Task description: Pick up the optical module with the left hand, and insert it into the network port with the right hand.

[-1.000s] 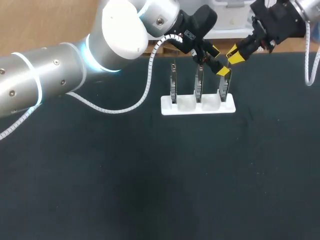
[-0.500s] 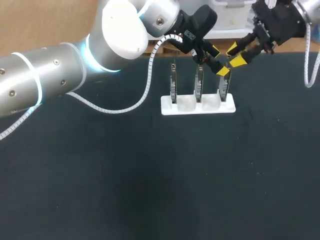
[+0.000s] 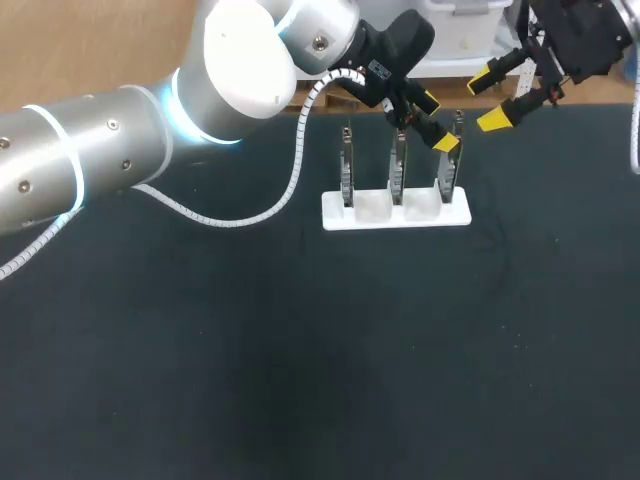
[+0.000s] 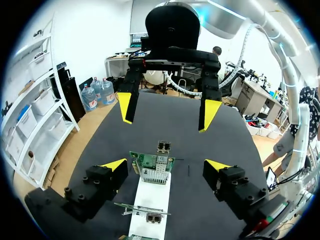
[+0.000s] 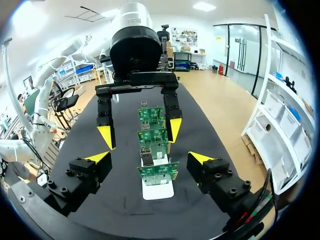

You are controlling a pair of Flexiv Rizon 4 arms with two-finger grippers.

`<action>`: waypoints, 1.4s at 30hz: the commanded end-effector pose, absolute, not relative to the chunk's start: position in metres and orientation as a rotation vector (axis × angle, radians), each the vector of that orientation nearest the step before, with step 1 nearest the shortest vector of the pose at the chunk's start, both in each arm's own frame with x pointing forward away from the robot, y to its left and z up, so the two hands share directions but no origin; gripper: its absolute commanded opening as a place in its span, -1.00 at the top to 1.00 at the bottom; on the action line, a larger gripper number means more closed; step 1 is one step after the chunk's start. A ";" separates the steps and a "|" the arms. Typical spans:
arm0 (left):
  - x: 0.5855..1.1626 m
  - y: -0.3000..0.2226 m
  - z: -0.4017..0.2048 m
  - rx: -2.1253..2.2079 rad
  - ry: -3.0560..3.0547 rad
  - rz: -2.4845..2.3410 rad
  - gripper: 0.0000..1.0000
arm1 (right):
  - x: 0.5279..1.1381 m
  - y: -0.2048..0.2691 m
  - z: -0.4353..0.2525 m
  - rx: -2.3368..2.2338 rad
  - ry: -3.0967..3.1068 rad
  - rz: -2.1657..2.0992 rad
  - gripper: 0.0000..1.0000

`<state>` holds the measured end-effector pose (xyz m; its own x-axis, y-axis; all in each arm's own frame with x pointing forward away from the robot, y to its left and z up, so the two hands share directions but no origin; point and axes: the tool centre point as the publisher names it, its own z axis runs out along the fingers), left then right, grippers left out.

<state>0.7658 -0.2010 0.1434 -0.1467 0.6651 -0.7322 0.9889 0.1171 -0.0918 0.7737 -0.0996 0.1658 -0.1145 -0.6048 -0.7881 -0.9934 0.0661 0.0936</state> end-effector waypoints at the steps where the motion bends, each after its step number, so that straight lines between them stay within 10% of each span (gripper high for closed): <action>1: 0.767 -0.201 0.143 1.602 1.872 -0.804 -1.00 | 0.766 -0.102 0.167 -1.563 1.778 0.863 -1.00; 2: 0.767 -0.201 0.143 1.602 1.872 -0.804 -1.00 | 0.766 -0.102 0.167 -1.557 1.778 0.869 -1.00; 5: 0.767 -0.201 0.143 1.602 1.872 -0.804 -1.00 | 0.766 -0.104 0.167 -1.530 1.765 0.889 1.00; 42: 0.767 -0.201 0.143 1.602 1.872 -0.804 -1.00 | 0.780 -0.077 0.173 -1.581 1.688 0.903 1.00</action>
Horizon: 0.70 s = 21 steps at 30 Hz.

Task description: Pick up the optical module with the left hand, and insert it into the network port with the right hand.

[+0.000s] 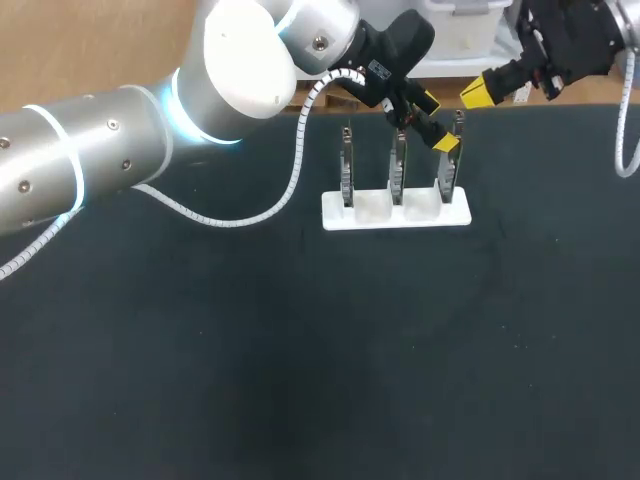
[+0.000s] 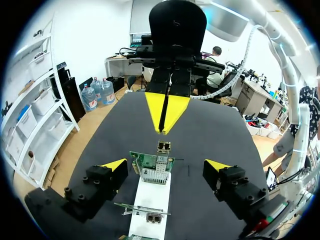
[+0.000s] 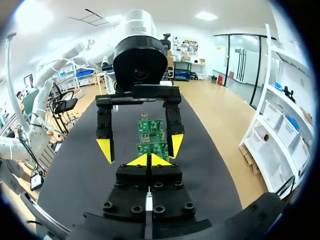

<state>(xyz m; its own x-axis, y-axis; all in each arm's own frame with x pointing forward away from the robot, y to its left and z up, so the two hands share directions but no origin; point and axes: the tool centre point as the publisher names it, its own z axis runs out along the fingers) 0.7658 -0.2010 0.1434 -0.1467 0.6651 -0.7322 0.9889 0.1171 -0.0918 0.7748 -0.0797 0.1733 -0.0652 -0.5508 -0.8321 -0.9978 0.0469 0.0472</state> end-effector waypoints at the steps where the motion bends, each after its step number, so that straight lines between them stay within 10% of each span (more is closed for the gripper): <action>1: 0.767 -0.201 0.143 1.602 1.872 -0.804 -1.00 | 0.781 -0.076 0.173 -1.582 1.688 0.904 1.00; 21: 0.767 -0.201 0.143 1.602 1.872 -0.804 -1.00 | 0.779 -0.070 0.161 -1.587 1.718 0.921 1.00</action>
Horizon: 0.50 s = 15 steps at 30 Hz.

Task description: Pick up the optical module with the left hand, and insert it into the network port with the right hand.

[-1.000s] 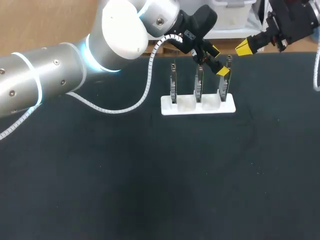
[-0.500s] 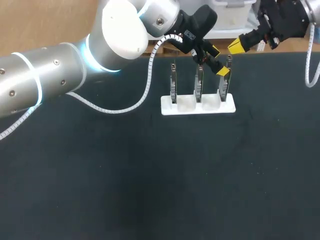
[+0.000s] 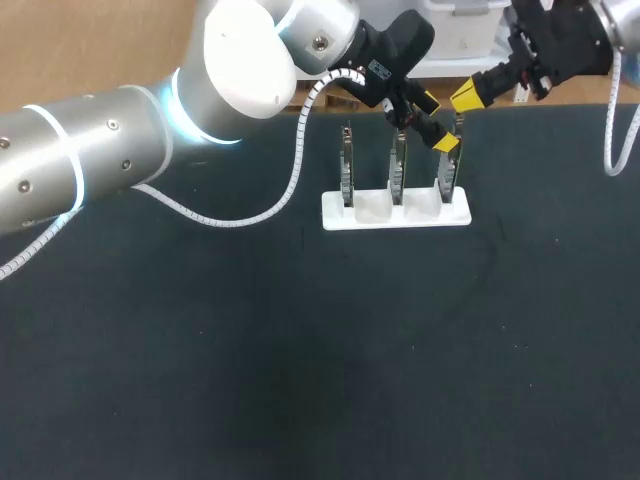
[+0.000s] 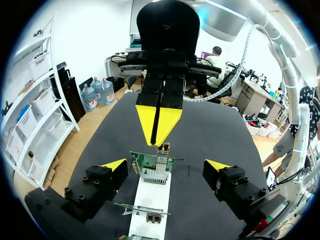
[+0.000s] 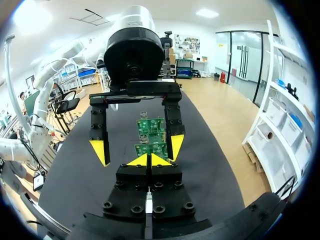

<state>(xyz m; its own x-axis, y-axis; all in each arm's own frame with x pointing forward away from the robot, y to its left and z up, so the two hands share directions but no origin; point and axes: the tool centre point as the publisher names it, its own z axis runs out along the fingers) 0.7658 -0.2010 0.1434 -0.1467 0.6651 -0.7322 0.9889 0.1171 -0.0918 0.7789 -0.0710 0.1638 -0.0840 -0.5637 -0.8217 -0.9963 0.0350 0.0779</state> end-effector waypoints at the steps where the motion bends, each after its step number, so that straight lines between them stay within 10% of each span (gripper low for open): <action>1: 0.767 -0.201 0.143 1.602 1.872 -0.804 -1.00 | 0.779 -0.070 0.161 -1.588 1.720 0.922 1.00; 15: 0.767 -0.201 0.143 1.602 1.872 -0.804 -1.00 | 0.775 -0.072 0.151 -1.601 1.747 0.921 1.00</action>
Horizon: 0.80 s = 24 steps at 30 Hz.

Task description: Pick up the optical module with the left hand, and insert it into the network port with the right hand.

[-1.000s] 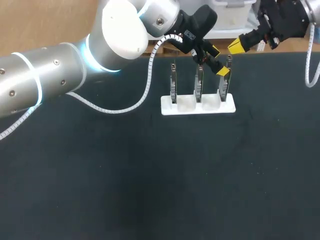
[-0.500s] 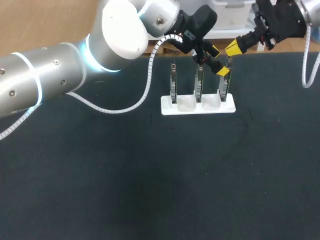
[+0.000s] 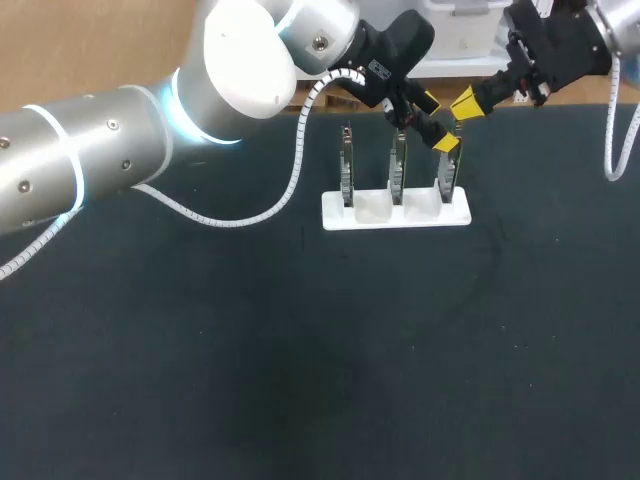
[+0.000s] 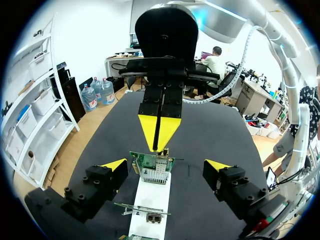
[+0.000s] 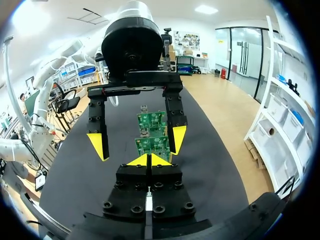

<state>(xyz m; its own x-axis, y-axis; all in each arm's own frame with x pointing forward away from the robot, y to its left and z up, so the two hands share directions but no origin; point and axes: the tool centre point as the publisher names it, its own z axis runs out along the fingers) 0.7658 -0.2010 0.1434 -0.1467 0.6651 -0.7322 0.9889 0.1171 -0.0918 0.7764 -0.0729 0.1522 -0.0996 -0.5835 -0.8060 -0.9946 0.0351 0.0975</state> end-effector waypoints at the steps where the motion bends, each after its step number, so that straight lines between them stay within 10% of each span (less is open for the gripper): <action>1: 0.767 -0.201 0.143 1.602 1.872 -0.804 -1.00 | 0.775 -0.072 0.151 -1.602 1.749 0.922 1.00; 24: 0.767 -0.201 0.143 1.602 1.872 -0.804 -1.00 | 0.770 -0.073 0.140 -1.618 1.774 0.933 1.00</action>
<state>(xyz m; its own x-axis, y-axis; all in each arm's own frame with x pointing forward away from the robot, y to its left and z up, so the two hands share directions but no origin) 0.7658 -0.2010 0.1434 -0.1467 0.6651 -0.7322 0.9889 0.1171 -0.0918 0.7702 -0.0732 0.1441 -0.1153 -0.6023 -0.7899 -0.9921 0.0303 0.1217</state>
